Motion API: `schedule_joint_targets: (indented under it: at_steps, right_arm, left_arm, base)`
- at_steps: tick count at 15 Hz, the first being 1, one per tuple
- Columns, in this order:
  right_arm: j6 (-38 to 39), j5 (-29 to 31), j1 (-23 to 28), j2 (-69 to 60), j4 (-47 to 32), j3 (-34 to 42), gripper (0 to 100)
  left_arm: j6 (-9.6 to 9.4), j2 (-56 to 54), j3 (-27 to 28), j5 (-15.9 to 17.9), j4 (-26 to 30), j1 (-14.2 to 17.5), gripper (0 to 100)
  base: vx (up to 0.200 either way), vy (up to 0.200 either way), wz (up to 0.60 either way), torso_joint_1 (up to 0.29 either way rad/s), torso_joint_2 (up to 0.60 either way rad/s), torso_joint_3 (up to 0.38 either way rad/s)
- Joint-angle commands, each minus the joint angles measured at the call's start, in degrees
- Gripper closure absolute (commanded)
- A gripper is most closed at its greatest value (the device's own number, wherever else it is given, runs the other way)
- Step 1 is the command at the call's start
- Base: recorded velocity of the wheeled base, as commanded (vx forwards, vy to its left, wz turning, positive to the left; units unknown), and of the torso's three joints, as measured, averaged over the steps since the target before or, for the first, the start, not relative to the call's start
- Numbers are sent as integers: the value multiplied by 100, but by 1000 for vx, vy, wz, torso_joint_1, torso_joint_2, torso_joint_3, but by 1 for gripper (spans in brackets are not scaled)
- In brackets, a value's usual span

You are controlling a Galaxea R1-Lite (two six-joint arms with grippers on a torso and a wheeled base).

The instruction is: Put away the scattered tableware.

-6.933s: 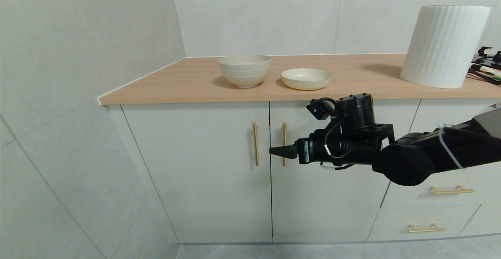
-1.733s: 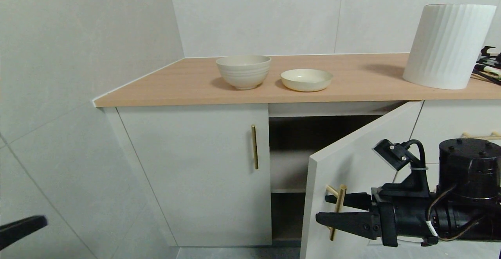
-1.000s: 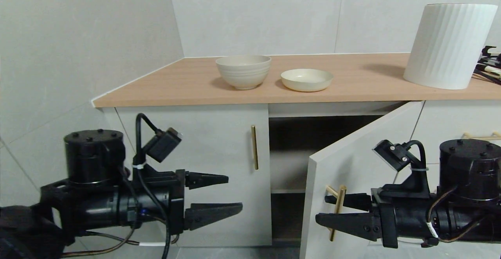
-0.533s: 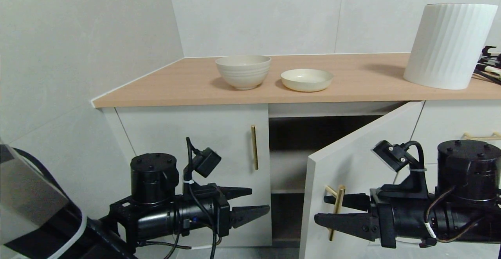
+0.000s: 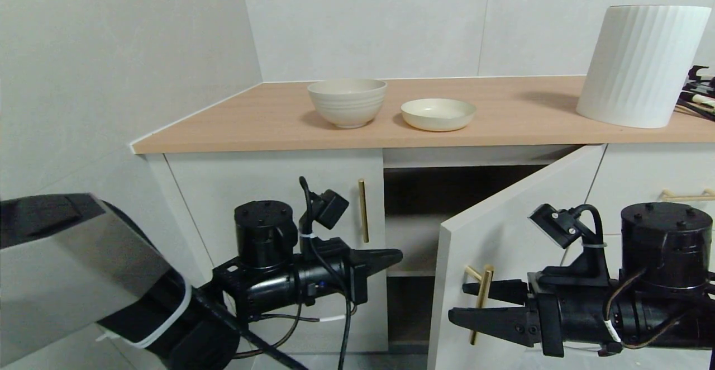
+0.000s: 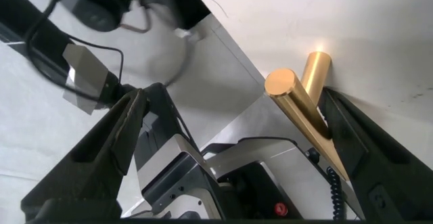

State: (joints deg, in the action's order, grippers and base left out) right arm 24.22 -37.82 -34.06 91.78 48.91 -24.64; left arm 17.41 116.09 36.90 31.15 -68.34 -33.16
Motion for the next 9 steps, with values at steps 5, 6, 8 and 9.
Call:
schedule_joint_targets:
  at_steps: [5, 6, 8, 9]
  right_arm:
    - [-269, 424, 277, -11, 5, 29, 0]
    - [-436, 635, 365, -38, 5, 143, 0]
    - [-788, 925, 576, -108, 5, 328, 0]
    - [-893, 969, 673, -336, 5, 521, 0]
  left_arm:
    - [61, 748, 907, -504, -4, -613, 100]
    - [70, 740, 924, -504, -13, -639, 100]
    - [202, 748, 959, -504, -30, -701, 100]
    - [360, 748, 977, -496, -39, -727, 100]
  base:
    - [0, 0, 0, 0, 0, 0]
    - [0, 0, 0, 0, 0, 0]
    - [0, 0, 0, 0, 0, 0]
    - [0, 0, 0, 0, 0, 0]
